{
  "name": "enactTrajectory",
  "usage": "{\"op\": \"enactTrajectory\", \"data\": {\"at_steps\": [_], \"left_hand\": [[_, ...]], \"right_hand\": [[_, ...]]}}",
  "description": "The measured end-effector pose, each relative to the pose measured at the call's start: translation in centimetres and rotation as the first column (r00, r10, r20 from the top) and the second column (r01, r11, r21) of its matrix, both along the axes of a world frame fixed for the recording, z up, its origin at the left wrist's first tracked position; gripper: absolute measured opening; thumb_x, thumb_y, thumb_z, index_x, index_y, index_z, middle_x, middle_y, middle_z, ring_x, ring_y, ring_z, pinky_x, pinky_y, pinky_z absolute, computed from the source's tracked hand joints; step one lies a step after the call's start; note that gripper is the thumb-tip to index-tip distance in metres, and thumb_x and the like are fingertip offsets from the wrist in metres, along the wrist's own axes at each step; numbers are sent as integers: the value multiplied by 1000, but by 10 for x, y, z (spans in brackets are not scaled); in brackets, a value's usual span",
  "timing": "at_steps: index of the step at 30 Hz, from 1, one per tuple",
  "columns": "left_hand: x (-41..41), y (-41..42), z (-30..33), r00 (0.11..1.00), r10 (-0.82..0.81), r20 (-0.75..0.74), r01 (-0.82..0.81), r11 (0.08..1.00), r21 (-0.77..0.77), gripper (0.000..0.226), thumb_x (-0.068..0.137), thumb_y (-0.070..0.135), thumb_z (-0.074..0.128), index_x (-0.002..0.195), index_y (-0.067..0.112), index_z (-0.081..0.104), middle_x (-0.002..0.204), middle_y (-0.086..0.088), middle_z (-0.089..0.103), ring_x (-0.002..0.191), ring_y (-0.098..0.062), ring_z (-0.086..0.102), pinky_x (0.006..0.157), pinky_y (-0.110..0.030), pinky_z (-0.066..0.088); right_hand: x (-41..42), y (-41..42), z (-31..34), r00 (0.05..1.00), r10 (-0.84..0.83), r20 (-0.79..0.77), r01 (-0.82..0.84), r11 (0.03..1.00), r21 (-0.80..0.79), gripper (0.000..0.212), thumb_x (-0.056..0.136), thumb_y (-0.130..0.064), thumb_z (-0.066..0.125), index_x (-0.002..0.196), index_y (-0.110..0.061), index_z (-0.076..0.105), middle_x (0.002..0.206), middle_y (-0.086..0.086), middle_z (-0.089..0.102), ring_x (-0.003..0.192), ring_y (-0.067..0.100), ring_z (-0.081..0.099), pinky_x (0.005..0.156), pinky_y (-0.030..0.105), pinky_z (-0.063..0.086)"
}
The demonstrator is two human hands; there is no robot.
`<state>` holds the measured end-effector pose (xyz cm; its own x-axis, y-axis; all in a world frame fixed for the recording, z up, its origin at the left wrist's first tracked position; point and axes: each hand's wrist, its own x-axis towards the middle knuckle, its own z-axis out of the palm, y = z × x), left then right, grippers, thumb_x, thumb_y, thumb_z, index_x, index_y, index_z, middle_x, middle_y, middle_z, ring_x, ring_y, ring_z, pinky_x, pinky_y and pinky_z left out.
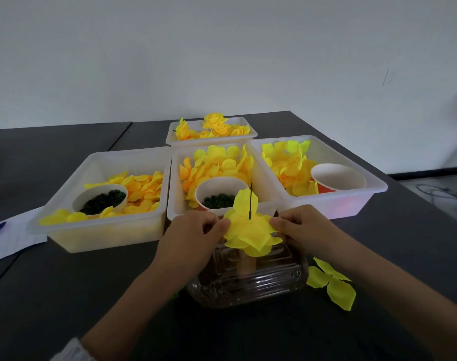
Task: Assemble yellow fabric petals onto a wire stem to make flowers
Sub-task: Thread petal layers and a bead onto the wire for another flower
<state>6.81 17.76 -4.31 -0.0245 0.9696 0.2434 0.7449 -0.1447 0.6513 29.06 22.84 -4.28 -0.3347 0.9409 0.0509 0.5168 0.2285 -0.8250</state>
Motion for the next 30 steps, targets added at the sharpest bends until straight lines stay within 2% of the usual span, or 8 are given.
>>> {"op": "enactTrajectory", "data": {"at_steps": [6, 10, 13, 17, 21, 23, 27, 30], "left_hand": [[1, -4, -1, 999, 24, 48, -26, 999, 36, 46, 95, 49, 40, 57, 27, 56, 59, 8, 61, 57, -7, 57, 59, -33, 48], [-16, -14, 4, 990, 87, 114, -94, 994, 59, 53, 101, 46, 36, 57, 28, 59, 55, 6, 62, 50, -7, 57, 57, -34, 48], [-28, -21, 14, 986, 136, 92, -144, 987, 78, 56, 100, 47, 31, 61, 25, 64, 61, 8, 64, 54, -2, 56, 54, -26, 36], [-31, -27, 31, 983, 111, 147, -130, 984, 126, 51, 101, 39, 37, 62, 20, 64, 60, -1, 63, 50, -7, 52, 56, -29, 38], [-19, -32, 44, 985, 57, 164, -86, 981, 173, 46, 101, 31, 43, 61, 19, 63, 56, -4, 59, 48, -7, 48, 58, -32, 40], [-12, -34, 47, 988, 48, 145, -75, 980, 185, 42, 100, 28, 45, 62, 20, 62, 57, 0, 59, 49, -6, 48, 56, -29, 39], [-4, -15, 49, 994, 18, 112, -34, 989, 141, 28, 98, 31, 50, 74, 29, 65, 73, 11, 64, 69, 0, 56, 59, -26, 37], [4, 23, 47, 995, -31, 92, 39, 995, -87, 26, 97, 39, 50, 100, 20, 68, 97, 5, 65, 91, -11, 59, 71, -30, 42]], "right_hand": [[4, -6, -1, 1000, -8, -14, 9, 999, 48, 43, 95, -34, 53, 63, -6, 59, 55, -3, 57, 54, 10, 60, 58, 33, 48], [42, -6, 5, 980, -163, -114, 166, 986, 20, 39, 98, -41, 43, 72, -16, 60, 51, -5, 51, 44, 3, 46, 46, 19, 36], [80, -5, -1, 943, -274, 188, 246, 956, 157, 29, 96, -41, 48, 78, -21, 59, 63, -5, 59, 59, 9, 58, 52, 22, 40], [109, -15, -24, 679, -196, 708, 268, 963, 9, 43, 90, -66, 41, 87, -24, 49, 84, -4, 58, 76, 11, 58, 72, 32, 52], [107, -33, -47, 525, -167, 834, 235, 971, 46, 62, 84, -77, 31, 118, -25, 36, 113, -2, 49, 97, 15, 58, 75, 31, 49], [102, -38, -54, 553, -164, 817, 199, 978, 62, 58, 88, -71, 37, 125, -26, 34, 120, -1, 45, 101, 17, 58, 74, 28, 49], [95, -37, -36, 671, -234, 703, 231, 968, 102, 35, 92, -60, 44, 101, -26, 40, 102, -3, 47, 87, 13, 55, 75, 32, 51], [75, -27, -7, 836, -383, 393, 255, 906, 339, 19, 94, -43, 53, 93, -25, 47, 91, -6, 50, 75, 6, 52, 61, 26, 44]]}}
